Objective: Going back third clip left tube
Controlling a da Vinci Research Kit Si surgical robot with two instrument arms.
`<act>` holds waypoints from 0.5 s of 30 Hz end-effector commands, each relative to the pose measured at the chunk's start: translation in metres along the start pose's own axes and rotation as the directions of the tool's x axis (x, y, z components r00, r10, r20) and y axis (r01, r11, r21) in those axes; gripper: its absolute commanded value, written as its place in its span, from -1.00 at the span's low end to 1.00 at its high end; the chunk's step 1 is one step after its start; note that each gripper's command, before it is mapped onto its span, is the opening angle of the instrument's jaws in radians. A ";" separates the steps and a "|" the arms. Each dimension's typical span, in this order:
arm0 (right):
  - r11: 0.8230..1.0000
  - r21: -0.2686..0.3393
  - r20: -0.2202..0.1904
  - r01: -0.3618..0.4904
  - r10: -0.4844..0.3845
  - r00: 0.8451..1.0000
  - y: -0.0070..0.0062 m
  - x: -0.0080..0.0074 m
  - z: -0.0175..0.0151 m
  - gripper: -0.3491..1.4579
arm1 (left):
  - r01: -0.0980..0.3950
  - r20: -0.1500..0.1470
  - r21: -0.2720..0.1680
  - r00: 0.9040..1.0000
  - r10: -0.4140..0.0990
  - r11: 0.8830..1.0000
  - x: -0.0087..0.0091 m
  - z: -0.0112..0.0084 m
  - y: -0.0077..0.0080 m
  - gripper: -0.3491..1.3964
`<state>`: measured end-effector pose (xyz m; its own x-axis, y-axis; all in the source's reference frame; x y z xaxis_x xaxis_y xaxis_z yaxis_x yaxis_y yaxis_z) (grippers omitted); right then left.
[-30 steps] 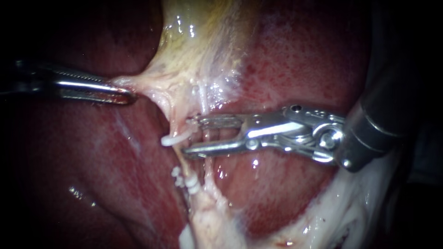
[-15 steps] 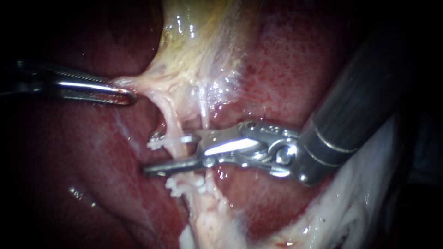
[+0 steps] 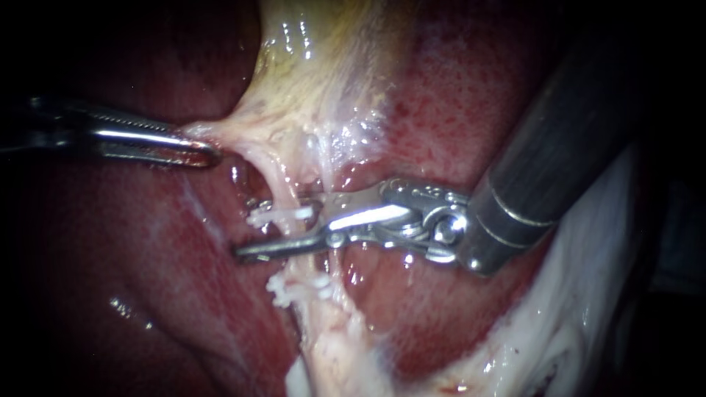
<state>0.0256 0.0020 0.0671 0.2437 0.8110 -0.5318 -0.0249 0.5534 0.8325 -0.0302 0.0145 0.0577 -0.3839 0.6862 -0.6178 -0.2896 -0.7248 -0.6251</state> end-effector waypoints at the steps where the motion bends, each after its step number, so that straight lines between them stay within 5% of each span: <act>1: 1.000 0.001 0.000 -0.025 0.025 1.000 -0.0002 0.0001 0.0001 -0.06 | 0.000 0.000 0.001 1.000 0.000 1.000 0.0000 0.0000 0.0000 -1.00; 7: 0.999 0.004 0.000 -0.043 0.043 0.999 -0.0007 0.0001 -0.0008 -0.06 | 0.000 0.000 0.001 1.000 0.000 1.000 -0.0001 -0.0001 0.0000 -1.00; 9: 1.000 -0.019 0.003 0.010 -0.010 1.000 -0.0009 0.0000 -0.0014 -0.06 | 0.000 0.000 0.000 1.000 0.000 1.000 -0.0001 -0.0001 0.0000 -1.00; 15: 0.985 -0.078 0.101 0.152 -0.144 0.984 -0.0017 0.0000 -0.0045 -0.06 | -0.001 0.000 0.000 1.000 0.001 1.000 -0.0001 -0.0002 0.0000 -1.00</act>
<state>0.0207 0.0021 0.0646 0.3546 0.6790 -0.6428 -0.0640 0.7035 0.7078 -0.0300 0.0144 0.0577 -0.3848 0.6858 -0.6177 -0.2897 -0.7252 -0.6246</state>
